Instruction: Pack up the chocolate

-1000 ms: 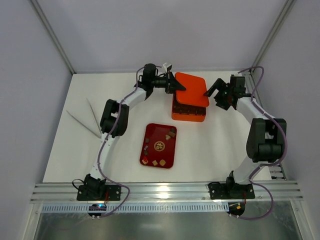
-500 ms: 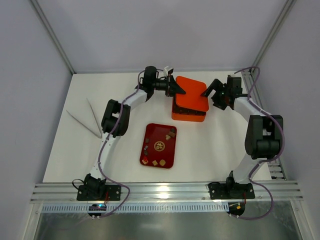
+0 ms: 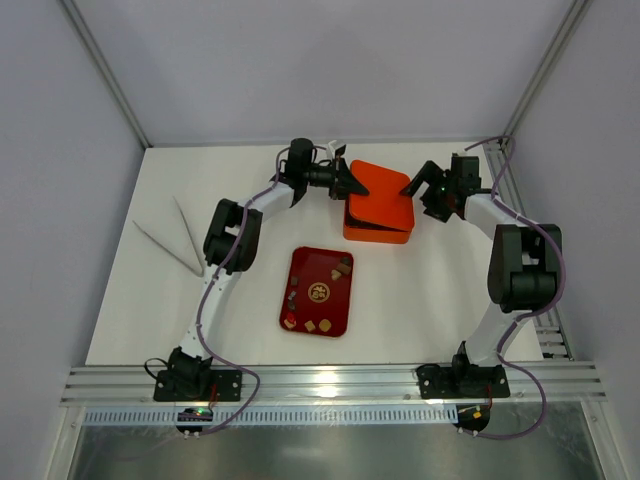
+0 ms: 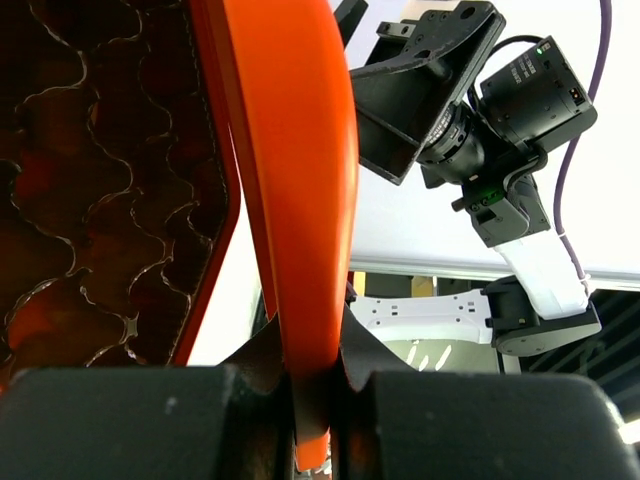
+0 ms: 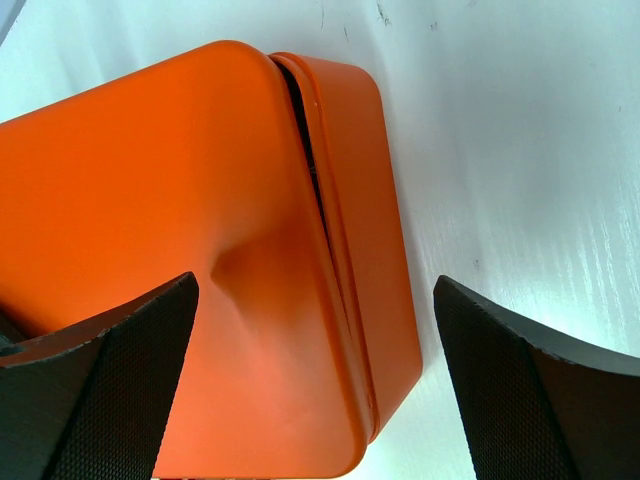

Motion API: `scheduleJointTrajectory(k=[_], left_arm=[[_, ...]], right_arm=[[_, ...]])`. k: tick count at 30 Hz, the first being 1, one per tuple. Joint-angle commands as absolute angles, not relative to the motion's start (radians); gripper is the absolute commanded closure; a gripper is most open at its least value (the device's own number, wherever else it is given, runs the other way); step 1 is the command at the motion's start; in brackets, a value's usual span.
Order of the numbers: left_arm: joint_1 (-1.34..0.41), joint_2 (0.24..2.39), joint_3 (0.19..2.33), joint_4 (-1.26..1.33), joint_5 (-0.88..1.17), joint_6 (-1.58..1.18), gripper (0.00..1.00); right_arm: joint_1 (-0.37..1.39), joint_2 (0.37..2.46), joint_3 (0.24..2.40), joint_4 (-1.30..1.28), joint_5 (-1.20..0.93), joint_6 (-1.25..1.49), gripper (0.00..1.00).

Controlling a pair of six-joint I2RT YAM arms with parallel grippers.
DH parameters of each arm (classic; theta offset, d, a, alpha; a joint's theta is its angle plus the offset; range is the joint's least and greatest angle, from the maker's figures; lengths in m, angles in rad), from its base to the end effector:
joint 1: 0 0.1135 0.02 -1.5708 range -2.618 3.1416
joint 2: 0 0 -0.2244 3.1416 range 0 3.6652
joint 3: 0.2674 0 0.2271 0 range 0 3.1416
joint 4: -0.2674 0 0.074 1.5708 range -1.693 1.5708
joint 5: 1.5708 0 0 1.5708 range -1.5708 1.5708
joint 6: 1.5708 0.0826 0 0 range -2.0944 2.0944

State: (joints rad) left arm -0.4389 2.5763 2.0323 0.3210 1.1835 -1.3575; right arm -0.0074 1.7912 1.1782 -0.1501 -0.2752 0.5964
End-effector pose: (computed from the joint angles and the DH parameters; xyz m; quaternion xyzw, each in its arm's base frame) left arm 0.4478 -0.2947 0.1484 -0.0245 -0.7356 0.6767 0.0183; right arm 0.3938 0.0195 0.1495 0.2194 0.8857 0.2337 0.3359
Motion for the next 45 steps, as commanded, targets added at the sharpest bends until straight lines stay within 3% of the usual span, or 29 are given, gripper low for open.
scheduleJointTrajectory(k=[1, 6, 17, 20, 35, 45], left_arm=[[-0.431, 2.588, 2.036, 0.321, 1.227, -1.338, 0.93], [-0.426, 2.594, 2.029, 0.285, 1.224, -1.316, 0.88], [-0.414, 2.599, 2.045, 0.187, 1.216, -1.247, 0.55], [-0.413, 2.594, 2.051, 0.170, 1.215, -1.239, 0.50], [-0.379, 2.534, 2.048, 0.008, 1.210, -1.120, 0.47], [-0.377, 2.543, 2.120, -0.236, 1.172, -0.971, 0.46]], right_arm=[[0.027, 1.801, 1.203, -0.097, -0.276, 0.592, 0.00], [0.034, 1.810, 1.203, -0.092, -0.276, 0.591, 0.00], [0.041, 1.825, 1.206, -0.091, -0.273, 0.589, 0.01], [0.043, 1.824, 1.206, -0.091, -0.273, 0.589, 0.01], [0.043, 1.819, 1.198, -0.087, -0.272, 0.581, 0.01], [0.043, 1.827, 1.193, -0.087, -0.285, 0.575, 0.03]])
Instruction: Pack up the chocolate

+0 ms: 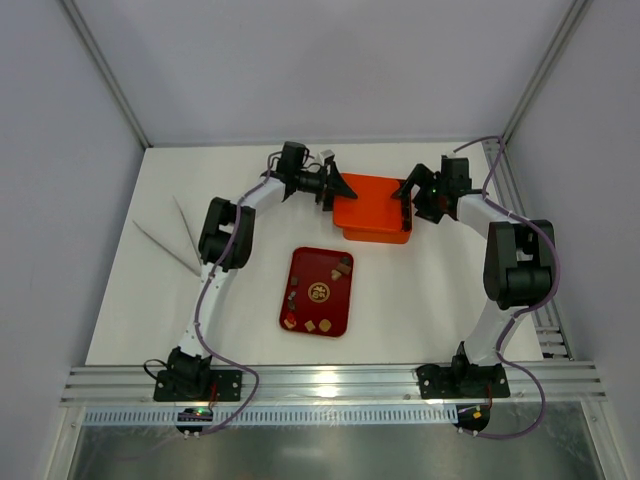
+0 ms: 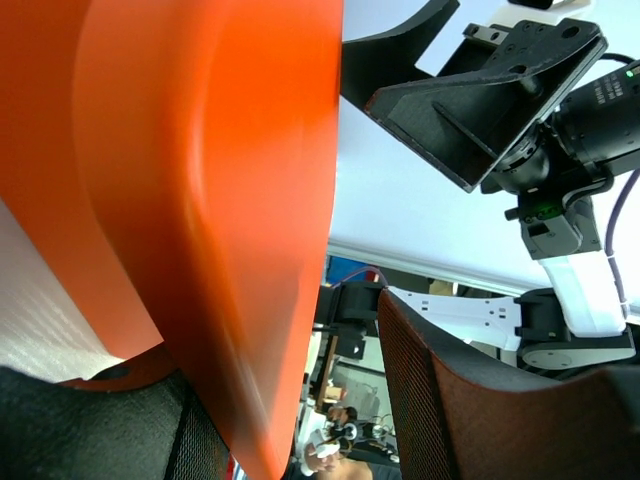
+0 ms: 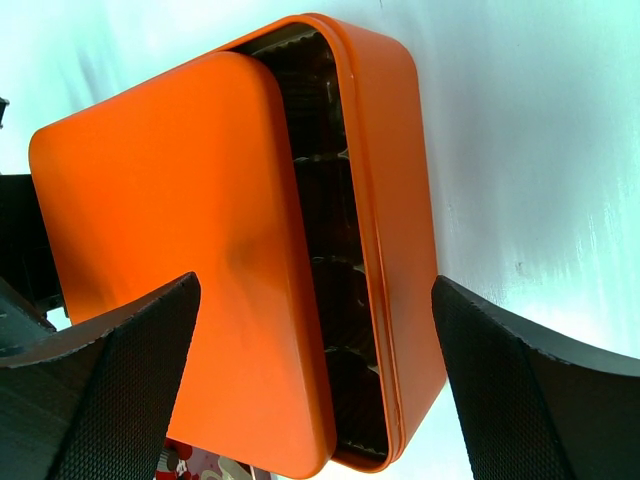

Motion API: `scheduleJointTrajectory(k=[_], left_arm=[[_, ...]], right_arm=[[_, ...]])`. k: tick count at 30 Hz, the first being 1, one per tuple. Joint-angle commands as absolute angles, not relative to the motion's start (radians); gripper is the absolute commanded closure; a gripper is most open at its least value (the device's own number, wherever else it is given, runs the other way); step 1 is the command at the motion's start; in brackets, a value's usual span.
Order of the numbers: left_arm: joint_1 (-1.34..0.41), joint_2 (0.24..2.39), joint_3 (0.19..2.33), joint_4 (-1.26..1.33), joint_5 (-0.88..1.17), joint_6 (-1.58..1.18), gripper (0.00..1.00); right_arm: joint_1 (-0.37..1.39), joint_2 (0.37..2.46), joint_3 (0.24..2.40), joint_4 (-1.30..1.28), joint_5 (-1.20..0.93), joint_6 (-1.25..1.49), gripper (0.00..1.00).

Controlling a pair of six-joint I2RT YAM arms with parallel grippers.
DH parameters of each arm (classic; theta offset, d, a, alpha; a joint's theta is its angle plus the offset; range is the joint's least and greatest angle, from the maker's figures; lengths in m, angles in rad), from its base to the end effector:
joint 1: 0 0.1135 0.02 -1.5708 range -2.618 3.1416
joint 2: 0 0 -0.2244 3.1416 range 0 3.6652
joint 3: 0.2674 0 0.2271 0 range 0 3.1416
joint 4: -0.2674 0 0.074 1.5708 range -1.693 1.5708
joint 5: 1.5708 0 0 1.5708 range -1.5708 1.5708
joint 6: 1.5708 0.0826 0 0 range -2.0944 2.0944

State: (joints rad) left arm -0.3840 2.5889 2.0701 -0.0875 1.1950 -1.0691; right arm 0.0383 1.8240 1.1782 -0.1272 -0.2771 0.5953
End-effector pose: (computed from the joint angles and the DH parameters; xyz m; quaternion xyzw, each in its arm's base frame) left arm 0.4503 -0.2648 0.1154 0.0003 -0.7775 0.6273 0.0445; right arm 0.3959 0.0378 0.1397 0.1993 0.8922 0.2408 0.3259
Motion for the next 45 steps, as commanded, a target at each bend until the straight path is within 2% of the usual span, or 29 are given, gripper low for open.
scheduleJointTrajectory(k=[1, 8, 40, 45], left_arm=[[-0.377, 2.545, 2.132, -0.305, 1.166, -0.951, 0.46], [-0.373, 2.531, 2.177, -0.459, 1.124, -0.835, 0.45], [-0.331, 2.456, 2.177, -0.609, 1.081, -0.747, 0.42], [-0.327, 2.470, 2.213, -0.708, 1.048, -0.697, 0.42]], right_arm=[[0.044, 1.828, 1.195, -0.087, -0.285, 0.574, 0.04], [0.044, 1.829, 1.189, -0.078, -0.290, 0.577, 0.04], [0.058, 1.861, 1.184, -0.037, -0.368, 0.588, 0.04], [0.064, 1.862, 1.186, -0.032, -0.377, 0.586, 0.04]])
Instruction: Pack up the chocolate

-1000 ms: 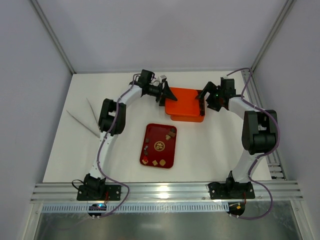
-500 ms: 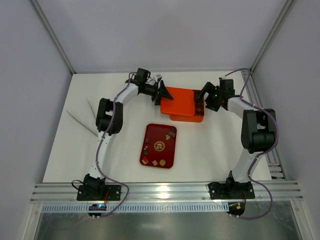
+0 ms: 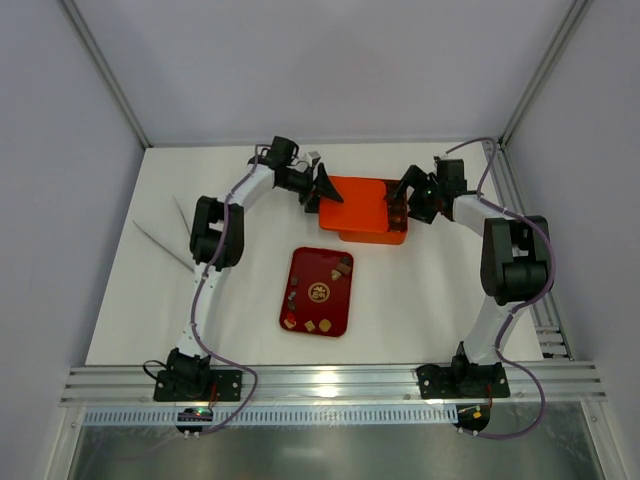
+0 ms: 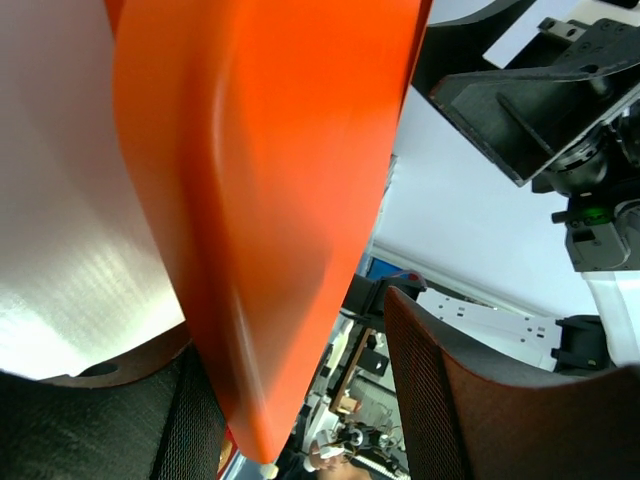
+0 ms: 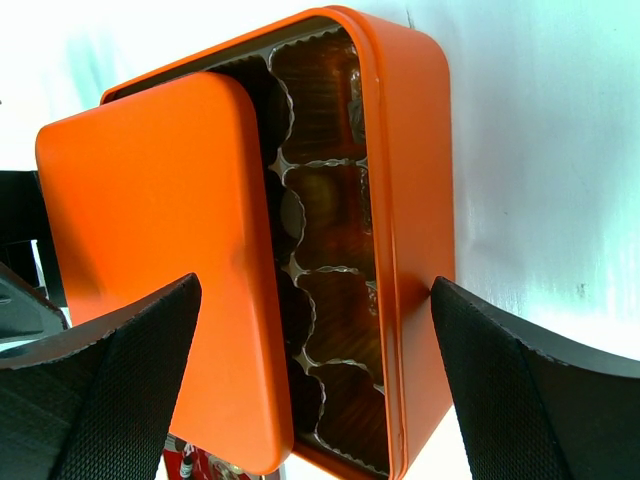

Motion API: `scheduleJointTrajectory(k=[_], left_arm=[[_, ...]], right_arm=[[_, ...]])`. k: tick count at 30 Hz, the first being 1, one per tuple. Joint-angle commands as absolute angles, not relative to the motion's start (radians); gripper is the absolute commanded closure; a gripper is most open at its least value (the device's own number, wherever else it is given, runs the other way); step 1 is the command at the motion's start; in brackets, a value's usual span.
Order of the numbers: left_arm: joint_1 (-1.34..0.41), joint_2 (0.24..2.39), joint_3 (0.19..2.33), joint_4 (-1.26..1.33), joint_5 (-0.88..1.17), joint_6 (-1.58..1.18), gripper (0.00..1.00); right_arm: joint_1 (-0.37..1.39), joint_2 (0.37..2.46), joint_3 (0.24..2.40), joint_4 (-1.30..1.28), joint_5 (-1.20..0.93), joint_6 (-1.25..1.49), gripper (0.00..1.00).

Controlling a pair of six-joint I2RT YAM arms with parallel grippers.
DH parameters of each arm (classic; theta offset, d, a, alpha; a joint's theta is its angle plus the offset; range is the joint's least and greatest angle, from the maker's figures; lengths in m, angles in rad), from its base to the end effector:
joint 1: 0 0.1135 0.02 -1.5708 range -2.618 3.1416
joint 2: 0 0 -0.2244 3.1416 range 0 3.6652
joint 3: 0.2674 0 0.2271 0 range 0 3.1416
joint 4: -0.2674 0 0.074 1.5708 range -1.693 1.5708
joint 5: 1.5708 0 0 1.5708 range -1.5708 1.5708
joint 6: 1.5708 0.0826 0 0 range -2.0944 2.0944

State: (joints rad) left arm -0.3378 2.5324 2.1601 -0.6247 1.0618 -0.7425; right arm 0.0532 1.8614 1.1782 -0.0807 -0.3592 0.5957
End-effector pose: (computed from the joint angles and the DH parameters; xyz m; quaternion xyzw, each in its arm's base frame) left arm 0.4402 -0.2311 0.1222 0.0259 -0.8390 0.5420 0.0405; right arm 0.3992 0.0503 0.1321 0.1749 0.8906 0.2789 0.3138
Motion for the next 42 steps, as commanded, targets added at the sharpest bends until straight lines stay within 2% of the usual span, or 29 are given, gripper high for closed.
scheduleJointTrajectory(k=[1, 16, 42], left_arm=[[-0.327, 2.471, 2.218, -0.719, 1.045, -0.681, 0.42], [-0.327, 2.503, 2.275, -0.841, 0.901, -0.624, 0.43], [-0.348, 2.568, 2.344, -0.838, 0.753, -0.678, 0.45]], right_arm=[[0.064, 1.864, 1.187, -0.032, -0.379, 0.586, 0.04], [0.090, 1.871, 1.189, -0.035, -0.390, 0.577, 0.05], [0.137, 1.893, 1.212, -0.063, -0.391, 0.555, 0.05]])
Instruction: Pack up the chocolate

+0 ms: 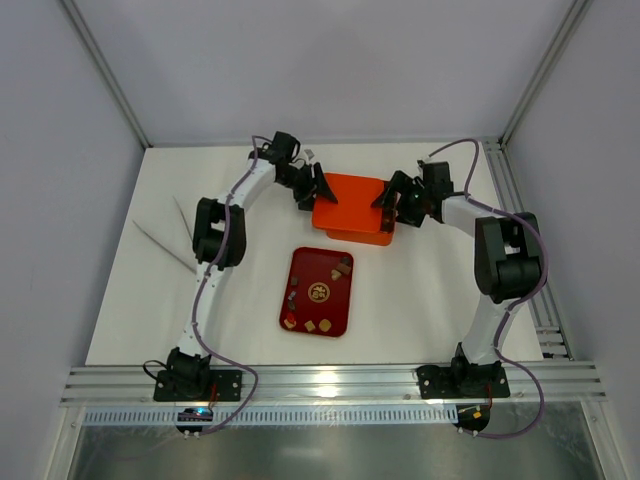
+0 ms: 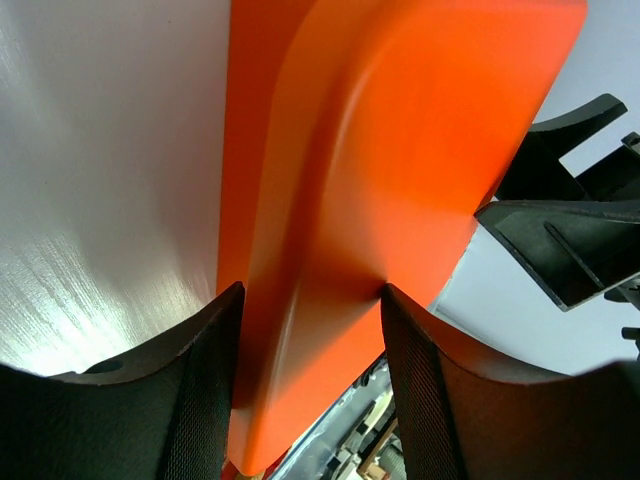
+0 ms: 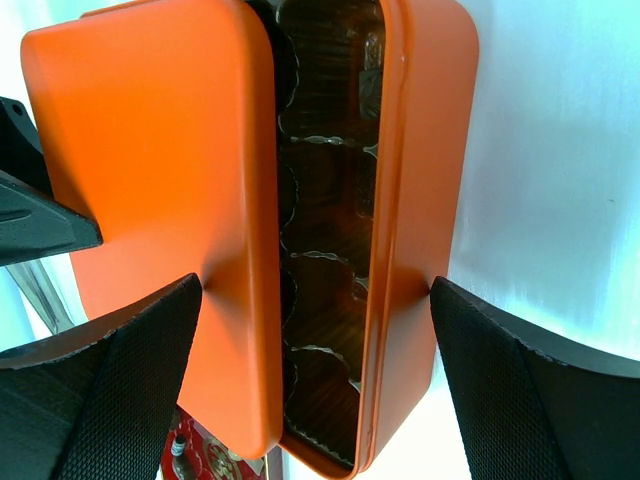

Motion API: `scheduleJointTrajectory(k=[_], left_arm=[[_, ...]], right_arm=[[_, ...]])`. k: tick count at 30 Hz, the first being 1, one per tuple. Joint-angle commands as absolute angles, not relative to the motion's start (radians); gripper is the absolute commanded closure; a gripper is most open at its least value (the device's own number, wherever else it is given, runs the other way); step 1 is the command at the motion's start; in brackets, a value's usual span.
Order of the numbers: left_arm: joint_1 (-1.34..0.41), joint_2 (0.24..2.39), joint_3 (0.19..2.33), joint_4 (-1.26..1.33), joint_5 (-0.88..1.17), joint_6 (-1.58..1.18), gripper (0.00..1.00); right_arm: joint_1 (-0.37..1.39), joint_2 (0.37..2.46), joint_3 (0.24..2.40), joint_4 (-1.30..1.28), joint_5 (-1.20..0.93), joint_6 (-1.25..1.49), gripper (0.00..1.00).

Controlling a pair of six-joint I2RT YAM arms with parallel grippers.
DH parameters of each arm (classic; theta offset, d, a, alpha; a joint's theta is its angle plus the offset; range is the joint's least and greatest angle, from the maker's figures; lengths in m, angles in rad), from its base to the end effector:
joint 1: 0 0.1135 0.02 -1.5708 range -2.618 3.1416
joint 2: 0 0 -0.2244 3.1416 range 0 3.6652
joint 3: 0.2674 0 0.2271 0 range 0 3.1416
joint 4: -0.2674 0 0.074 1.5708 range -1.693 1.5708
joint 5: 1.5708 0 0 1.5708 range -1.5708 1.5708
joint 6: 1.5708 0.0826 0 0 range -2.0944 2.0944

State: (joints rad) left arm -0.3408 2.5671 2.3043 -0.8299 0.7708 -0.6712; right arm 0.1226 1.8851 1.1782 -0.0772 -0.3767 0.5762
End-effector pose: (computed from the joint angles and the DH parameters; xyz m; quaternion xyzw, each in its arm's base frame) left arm 0.4490 -0.2203 0.1182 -0.0602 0.9027 -0.4258 0.0149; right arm 0.3949 0.0793 0.1238 0.1341 0.9002 0.2914 0.2946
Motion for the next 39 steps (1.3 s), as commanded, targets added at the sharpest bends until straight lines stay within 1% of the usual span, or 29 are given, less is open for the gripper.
scheduleJointTrajectory(k=[1, 19, 27, 33, 39], left_arm=[[-0.347, 2.568, 2.344, -0.838, 0.750, -0.680, 0.45], [-0.367, 2.600, 2.408, -0.822, 0.689, -0.715, 0.45], [-0.379, 2.608, 2.402, -0.825, 0.644, -0.698, 0.44], [-0.383, 2.597, 2.401, -0.828, 0.600, -0.677, 0.39], [-0.387, 2.574, 2.387, -0.822, 0.591, -0.647, 0.29]], right_arm=[[0.138, 1.894, 1.213, -0.063, -0.390, 0.555, 0.05], [0.160, 1.908, 1.239, -0.087, -0.387, 0.538, 0.05], [0.169, 1.922, 1.255, -0.095, -0.393, 0.534, 0.05], [0.178, 1.930, 1.266, -0.100, -0.393, 0.531, 0.05], [0.179, 1.937, 1.272, -0.101, -0.390, 0.531, 0.05]])
